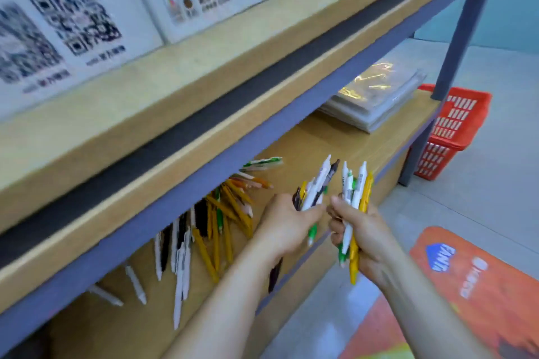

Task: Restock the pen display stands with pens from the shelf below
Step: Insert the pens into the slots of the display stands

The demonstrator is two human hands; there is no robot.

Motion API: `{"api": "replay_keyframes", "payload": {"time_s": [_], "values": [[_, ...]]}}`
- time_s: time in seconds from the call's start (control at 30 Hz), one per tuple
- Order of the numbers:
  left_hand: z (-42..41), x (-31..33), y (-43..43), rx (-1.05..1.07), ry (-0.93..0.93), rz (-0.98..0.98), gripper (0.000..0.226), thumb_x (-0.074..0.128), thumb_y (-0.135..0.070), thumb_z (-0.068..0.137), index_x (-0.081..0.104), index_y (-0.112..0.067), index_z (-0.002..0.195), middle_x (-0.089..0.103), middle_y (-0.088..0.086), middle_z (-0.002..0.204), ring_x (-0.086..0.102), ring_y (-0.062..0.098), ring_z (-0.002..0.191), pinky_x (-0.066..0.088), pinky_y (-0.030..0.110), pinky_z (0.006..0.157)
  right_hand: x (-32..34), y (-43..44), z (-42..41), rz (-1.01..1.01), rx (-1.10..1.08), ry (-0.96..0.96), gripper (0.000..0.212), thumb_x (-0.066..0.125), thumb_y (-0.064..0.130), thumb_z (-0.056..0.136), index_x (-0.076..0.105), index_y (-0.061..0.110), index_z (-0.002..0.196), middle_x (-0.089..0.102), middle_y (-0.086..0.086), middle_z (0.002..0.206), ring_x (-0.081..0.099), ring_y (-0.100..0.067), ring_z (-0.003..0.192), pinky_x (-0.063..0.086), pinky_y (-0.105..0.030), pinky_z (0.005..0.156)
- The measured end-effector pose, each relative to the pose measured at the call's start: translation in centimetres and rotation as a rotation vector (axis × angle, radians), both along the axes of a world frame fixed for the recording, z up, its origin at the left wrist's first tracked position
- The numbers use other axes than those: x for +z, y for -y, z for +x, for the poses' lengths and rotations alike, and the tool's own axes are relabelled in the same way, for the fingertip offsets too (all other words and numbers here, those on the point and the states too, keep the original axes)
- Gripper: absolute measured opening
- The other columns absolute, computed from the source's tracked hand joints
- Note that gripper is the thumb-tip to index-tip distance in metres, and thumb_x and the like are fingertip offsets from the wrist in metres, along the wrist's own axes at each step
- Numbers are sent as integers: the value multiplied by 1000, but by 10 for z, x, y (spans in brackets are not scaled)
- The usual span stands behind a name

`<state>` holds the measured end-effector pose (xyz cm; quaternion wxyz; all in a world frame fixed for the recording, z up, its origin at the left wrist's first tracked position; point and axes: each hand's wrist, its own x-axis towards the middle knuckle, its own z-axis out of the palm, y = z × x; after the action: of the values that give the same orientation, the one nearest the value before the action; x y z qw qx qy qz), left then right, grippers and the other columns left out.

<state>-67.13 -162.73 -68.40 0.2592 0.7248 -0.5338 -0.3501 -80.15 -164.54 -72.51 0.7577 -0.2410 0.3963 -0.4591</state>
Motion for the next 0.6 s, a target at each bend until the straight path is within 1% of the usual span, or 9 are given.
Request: {"api": "replay_keyframes", "payload": {"time_s": [0.07, 0.1, 0.23, 0.27, 0.33, 0.37, 0.43, 0.5, 0.6], "values": [[-28, 40, -27, -74, -268, 43, 18, 64, -29, 87, 69, -18, 74, 69, -4, 65, 61, 5, 56, 48, 22, 56, 44, -24, -20, 33, -48, 13, 10, 63, 10, 79, 53, 9, 82, 46, -1, 52, 38, -6, 40, 29, -16, 35], [-39, 64, -40, -94, -328, 55, 21, 62, -24, 90, 68, -20, 70, 66, -6, 60, 54, 1, 48, 42, 20, 50, 70, -37, -31, 50, -74, 11, 13, 64, 10, 76, 55, 8, 85, 48, -1, 52, 39, -6, 40, 30, -16, 36], [-76, 180, -76, -181, -418, 100, 32, 62, -26, 93, 66, -34, 62, 57, -8, 50, 42, 5, 44, 35, 20, 46, 188, -80, -72, 70, -163, -53, 24, 65, 9, 69, 55, 6, 90, 46, 1, 51, 39, -6, 41, 31, -16, 37], [-84, 213, -83, -191, -452, 100, 33, 59, -24, 95, 66, -32, 63, 57, -10, 48, 43, 2, 42, 34, 17, 44, 220, -87, -80, 63, -181, -59, 24, 65, 10, 69, 54, 5, 89, 44, 1, 51, 38, -6, 41, 30, -16, 37], [-99, 278, -99, -179, -558, 93, 20, 55, -23, 97, 65, -22, 79, 61, -9, 55, 45, -1, 40, 34, 13, 41, 284, -99, -91, 26, -196, -40, 22, 65, 10, 70, 52, 4, 87, 41, 1, 50, 36, -7, 41, 30, -18, 37], [-104, 311, -105, -152, -638, 100, 15, 55, -23, 97, 62, -15, 86, 60, -5, 58, 43, 3, 38, 33, 16, 39, 319, -102, -96, 9, -195, -30, 21, 65, 11, 70, 51, 4, 85, 40, 1, 49, 36, -8, 41, 30, -18, 38], [-111, 370, -114, -66, -730, 88, 20, 56, -26, 97, 52, -10, 86, 48, 2, 49, 35, 10, 33, 29, 18, 38, 388, -107, -105, -10, -175, -10, 23, 65, 12, 69, 50, 4, 84, 40, 2, 48, 36, -7, 40, 32, -18, 38], [-110, 424, -119, 61, -803, 44, 28, 55, -28, 97, 42, -11, 78, 36, 1, 43, 32, 14, 33, 29, 20, 38, 450, -112, -111, -28, -137, -2, 42, 76, 20, 62, 52, 3, 92, 42, 3, 49, 37, -6, 40, 33, -17, 36], [-100, 501, -110, 289, -969, -112, 24, 51, -26, 98, 43, -13, 79, 39, 3, 49, 39, 17, 38, 34, 22, 39, 522, -118, -114, -89, -5, 13, 82, 97, 36, 32, 53, 2, 93, 44, 0, 53, 39, -6, 40, 33, -17, 35]]}}
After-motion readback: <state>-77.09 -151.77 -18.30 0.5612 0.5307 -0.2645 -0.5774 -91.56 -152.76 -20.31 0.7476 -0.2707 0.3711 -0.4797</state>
